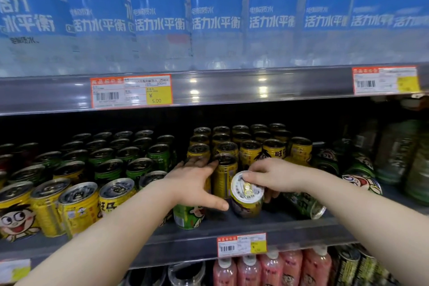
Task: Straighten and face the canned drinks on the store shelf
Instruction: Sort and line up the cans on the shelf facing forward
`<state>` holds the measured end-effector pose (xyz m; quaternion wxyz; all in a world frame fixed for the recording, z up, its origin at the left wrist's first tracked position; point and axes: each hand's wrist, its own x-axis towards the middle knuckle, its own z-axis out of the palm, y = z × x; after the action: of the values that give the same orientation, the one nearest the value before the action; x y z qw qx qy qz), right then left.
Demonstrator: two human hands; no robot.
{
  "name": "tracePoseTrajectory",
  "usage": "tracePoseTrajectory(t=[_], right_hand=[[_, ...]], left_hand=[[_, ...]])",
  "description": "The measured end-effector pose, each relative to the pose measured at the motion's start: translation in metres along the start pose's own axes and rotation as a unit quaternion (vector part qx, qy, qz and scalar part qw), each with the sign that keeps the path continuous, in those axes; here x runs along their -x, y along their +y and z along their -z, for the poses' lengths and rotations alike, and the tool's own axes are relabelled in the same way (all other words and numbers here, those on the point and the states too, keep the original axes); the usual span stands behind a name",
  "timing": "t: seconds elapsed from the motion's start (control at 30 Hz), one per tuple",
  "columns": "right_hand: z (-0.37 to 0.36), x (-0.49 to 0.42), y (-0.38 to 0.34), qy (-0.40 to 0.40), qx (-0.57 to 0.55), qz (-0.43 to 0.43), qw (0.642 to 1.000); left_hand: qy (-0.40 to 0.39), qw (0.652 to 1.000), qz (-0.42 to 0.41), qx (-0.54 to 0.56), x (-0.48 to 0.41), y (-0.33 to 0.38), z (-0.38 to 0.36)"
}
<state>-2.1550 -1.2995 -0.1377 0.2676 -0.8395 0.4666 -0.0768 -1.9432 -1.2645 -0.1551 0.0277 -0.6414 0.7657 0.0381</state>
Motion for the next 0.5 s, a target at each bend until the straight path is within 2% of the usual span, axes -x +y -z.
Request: tracePoseTrajectory(t=[0.07,0.2,0.27,0.33,0.4,0.5], right_hand=[[-0.011,-0.008,-0.002,0.012,-0.048,-0.019,0.999],[-0.032,-0.019,-0.008,0.131,-0.093,-0.024,0.987],[-0.032,-0.017,-0.008,0.135,-0.101,0.0,0.986],[-0.015,-0.007,-0.003,0.162,-0.005,0.015,0.987],[0.008,0.006,0.005,0.184,0.122,-0.015,0.975],[0.033,0.027,0.023,0.102,0.315,-0.118,0.936]], left_hand=[[0.004,1.0,-0.004,0.001,0.001,0.0,0.001],[0.023,0.999,-0.028,-0.008,0.004,-0.001,0.0],[0.039,0.998,-0.04,-0.025,0.007,0.003,0.0],[0.054,0.997,-0.047,-0.035,0.007,0.01,0.002],[0.06,0.996,-0.053,-0.037,0.006,0.021,0.005],[0.048,0.997,-0.049,-0.042,0.0,0.036,0.005]])
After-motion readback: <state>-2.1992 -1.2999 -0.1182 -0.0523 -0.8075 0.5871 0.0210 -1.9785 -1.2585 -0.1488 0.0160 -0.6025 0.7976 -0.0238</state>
